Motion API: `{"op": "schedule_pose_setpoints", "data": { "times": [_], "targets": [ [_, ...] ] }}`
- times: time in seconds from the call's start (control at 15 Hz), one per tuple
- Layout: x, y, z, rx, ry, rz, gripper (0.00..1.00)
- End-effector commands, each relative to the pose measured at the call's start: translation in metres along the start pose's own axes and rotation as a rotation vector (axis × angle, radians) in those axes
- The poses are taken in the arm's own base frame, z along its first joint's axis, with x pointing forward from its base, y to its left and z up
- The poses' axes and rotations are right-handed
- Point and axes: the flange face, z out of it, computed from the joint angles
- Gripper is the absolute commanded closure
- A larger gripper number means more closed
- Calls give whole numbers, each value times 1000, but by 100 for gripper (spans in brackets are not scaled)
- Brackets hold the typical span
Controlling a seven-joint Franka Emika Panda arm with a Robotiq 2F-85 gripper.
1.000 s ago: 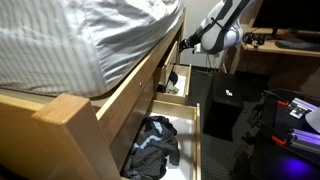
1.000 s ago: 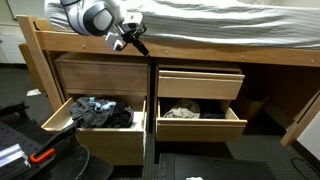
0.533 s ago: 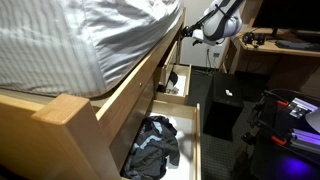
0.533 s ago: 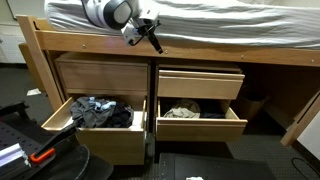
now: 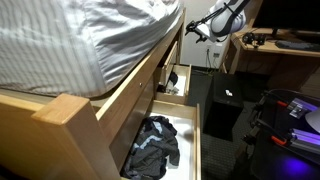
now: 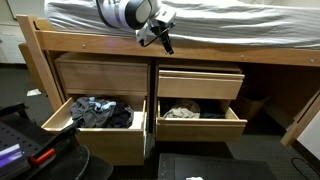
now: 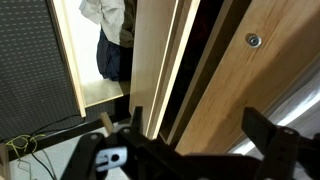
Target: Open the top right drawer
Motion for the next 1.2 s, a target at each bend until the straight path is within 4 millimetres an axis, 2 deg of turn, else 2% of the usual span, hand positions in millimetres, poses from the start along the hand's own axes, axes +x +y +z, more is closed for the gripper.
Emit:
{"op": "schedule_pose_setpoints", "data": {
  "times": [0.0,0.13,0.33,0.4,0.53,0.8,1.07,1.13],
  "targets": [
    [-22,-5,25,-48,-55,-90,0],
    [-44,-7,54,-40,-189,-114,0],
    [-60,-10,81,9,-339,-144,0],
    [-71,-13,61,-27,-281,-132,0],
    [-68,-9,75,-2,-321,-130,0],
    [-63,-5,85,-6,-289,-103,0],
    [-59,16,131,-124,-340,51,0],
    [-63,10,106,-96,-324,12,0]
  ]
}}
